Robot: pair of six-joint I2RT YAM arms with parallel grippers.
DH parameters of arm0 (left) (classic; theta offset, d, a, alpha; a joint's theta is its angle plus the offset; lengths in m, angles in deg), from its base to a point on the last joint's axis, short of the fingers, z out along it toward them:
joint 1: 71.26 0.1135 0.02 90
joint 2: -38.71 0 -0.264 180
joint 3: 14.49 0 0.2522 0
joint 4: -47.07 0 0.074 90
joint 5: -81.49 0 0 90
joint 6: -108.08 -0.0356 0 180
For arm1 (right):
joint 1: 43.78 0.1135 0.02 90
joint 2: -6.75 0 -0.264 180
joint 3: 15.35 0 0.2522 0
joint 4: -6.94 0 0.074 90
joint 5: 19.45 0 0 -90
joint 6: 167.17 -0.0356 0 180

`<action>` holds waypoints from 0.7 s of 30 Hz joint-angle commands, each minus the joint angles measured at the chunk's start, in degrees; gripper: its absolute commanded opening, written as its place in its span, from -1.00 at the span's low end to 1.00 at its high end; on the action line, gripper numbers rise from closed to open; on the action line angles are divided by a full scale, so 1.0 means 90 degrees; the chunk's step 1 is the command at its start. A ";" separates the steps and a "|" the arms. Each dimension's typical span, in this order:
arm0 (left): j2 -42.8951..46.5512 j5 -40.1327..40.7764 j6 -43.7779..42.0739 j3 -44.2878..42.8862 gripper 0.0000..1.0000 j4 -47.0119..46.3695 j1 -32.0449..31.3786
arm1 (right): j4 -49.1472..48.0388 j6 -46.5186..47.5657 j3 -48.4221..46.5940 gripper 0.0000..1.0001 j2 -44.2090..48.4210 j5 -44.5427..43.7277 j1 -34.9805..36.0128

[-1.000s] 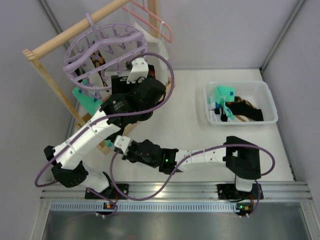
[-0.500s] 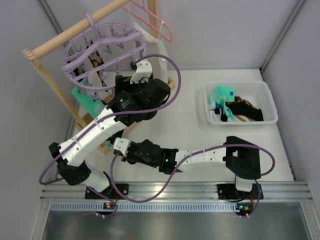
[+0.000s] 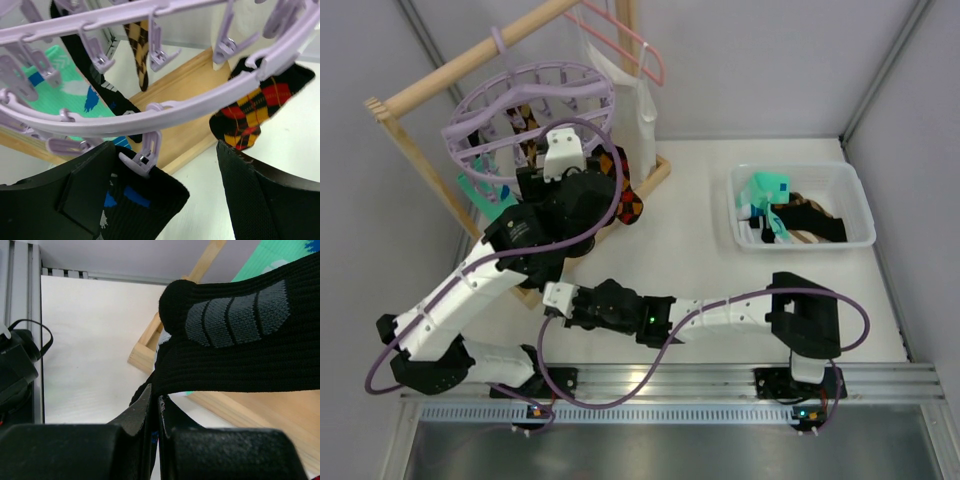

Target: Remove the socks clipped to the hanger

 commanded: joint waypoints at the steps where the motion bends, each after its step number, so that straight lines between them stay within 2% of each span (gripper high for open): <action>1: 0.0136 0.0189 -0.0172 -0.0109 0.72 0.0003 -0.0036 | 0.0064 0.0188 -0.0543 -1.00 -0.0149 0.0144 0.0112; 11: -0.0021 0.1097 -0.0524 0.0057 0.68 0.0013 0.0032 | 0.0328 0.0423 -0.1071 -1.00 -0.0472 0.0183 0.0249; 18: -0.0265 0.1488 -0.0730 -0.0003 0.57 -0.0007 0.0101 | 0.0338 0.0442 -0.1169 -1.00 -0.0540 0.0242 0.0288; 21: -0.0255 0.1557 -0.0701 0.0163 0.43 -0.0017 0.0218 | 0.0357 0.0443 -0.1159 -1.00 -0.0511 0.0242 0.0307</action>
